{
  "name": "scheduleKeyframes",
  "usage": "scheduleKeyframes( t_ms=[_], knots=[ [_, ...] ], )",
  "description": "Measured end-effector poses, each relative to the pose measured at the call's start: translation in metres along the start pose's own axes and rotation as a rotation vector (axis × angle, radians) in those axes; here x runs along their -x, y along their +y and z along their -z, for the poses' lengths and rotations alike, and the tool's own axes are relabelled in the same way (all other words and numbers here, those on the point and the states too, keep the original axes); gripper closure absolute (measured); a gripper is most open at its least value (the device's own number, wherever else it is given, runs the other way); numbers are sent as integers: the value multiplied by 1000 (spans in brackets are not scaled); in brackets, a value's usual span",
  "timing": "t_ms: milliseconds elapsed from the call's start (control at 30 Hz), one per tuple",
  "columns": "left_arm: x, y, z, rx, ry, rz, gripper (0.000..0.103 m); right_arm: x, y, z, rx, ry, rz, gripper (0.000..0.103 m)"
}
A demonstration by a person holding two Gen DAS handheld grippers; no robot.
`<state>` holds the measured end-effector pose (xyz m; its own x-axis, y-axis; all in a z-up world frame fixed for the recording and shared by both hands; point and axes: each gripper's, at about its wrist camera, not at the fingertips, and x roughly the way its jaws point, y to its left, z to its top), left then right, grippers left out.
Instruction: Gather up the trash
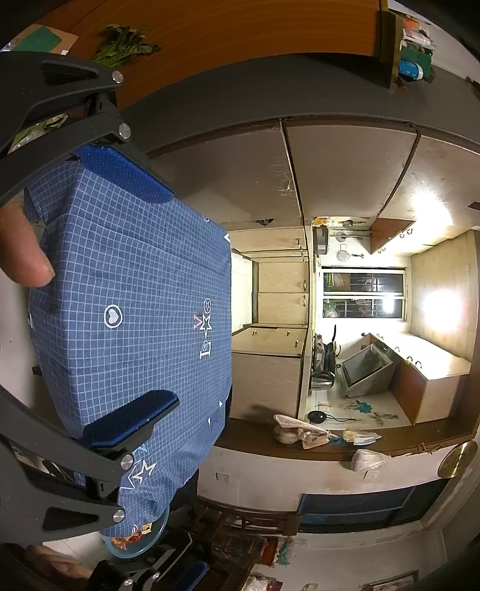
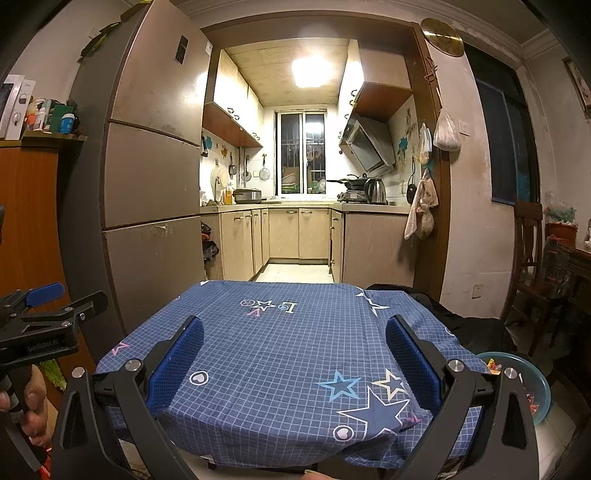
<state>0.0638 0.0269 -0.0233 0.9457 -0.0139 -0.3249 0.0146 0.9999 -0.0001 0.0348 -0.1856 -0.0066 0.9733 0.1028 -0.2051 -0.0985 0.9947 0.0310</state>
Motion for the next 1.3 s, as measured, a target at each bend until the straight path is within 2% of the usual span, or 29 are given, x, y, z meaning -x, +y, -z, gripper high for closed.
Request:
scheduleKeyframes(
  t_ms=[1300],
  knots=[
    [-1, -10, 1, -9, 15, 7, 5, -4, 4, 3, -2, 13, -11, 5]
  ],
)
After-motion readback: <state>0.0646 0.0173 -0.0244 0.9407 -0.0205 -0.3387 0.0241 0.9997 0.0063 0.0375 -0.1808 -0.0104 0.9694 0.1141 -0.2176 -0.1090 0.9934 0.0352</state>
